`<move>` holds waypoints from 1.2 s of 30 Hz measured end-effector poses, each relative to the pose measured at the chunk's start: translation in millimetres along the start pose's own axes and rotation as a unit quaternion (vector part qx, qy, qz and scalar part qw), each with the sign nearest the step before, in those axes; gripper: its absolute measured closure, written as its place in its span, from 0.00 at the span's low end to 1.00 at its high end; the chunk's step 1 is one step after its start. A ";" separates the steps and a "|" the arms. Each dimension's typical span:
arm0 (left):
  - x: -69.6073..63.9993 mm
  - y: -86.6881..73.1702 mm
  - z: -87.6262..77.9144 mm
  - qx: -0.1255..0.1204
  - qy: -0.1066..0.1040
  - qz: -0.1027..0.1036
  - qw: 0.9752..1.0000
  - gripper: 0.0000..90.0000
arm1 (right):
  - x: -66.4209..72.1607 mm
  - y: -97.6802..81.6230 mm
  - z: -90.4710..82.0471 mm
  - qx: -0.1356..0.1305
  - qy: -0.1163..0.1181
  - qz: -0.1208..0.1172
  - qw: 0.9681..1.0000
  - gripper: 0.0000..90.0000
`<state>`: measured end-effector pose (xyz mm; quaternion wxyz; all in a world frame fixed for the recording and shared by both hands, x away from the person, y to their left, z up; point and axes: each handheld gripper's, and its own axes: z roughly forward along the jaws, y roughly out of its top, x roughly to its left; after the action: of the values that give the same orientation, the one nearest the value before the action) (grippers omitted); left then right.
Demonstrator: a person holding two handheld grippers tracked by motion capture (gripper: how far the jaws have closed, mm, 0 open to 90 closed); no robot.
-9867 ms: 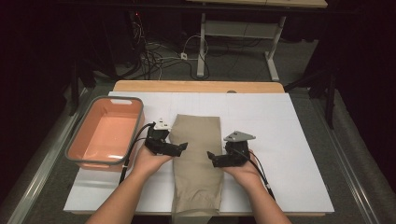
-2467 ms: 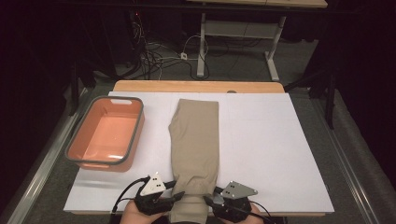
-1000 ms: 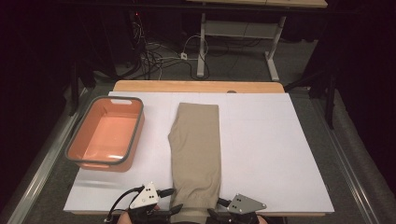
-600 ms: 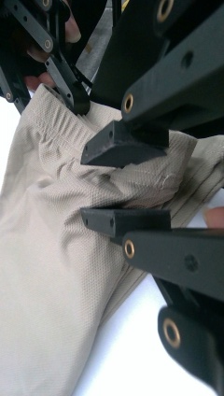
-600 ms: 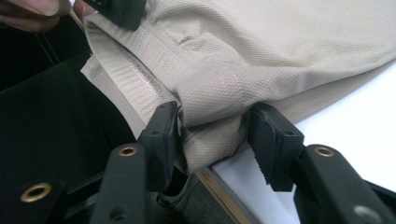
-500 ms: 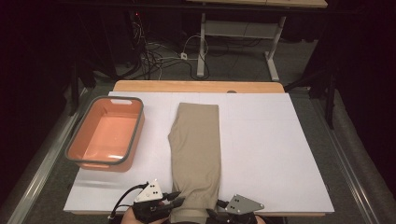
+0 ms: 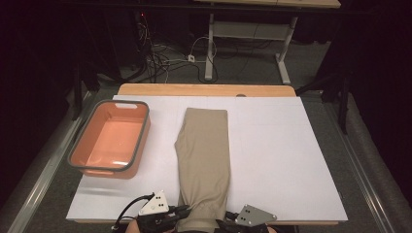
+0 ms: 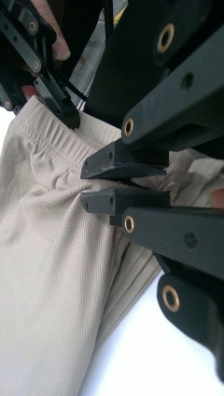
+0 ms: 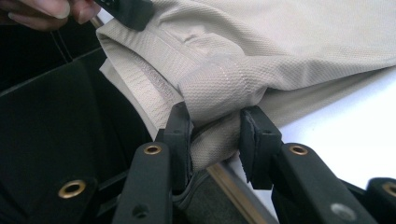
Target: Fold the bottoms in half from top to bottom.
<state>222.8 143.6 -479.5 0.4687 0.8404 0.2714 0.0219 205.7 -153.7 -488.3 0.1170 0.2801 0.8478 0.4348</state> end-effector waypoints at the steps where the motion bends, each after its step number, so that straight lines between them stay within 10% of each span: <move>1: -1.6 -0.6 -0.9 0.000 -0.002 -0.007 1.000 0.89 | 0.3 0.0 -1.1 0.002 0.003 0.005 1.000 0.75; 11: -19.9 -5.7 -0.5 0.002 0.001 0.011 1.000 0.88 | 9.1 -2.4 -9.8 0.002 0.008 -0.009 1.000 0.75; 17: -21.4 -7.3 -4.3 -0.012 0.000 0.016 1.000 0.71 | 7.2 -8.4 -17.3 0.005 0.017 0.000 1.000 0.65; 36: 16.5 4.1 2.9 -0.037 0.057 -0.031 0.997 0.56 | -8.9 -5.5 -30.9 -0.027 -0.011 0.026 0.999 0.54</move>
<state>239.4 147.4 -481.5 0.4832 0.8112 0.3228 0.0653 197.2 -182.1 -474.7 0.1226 0.3036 0.8268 0.4574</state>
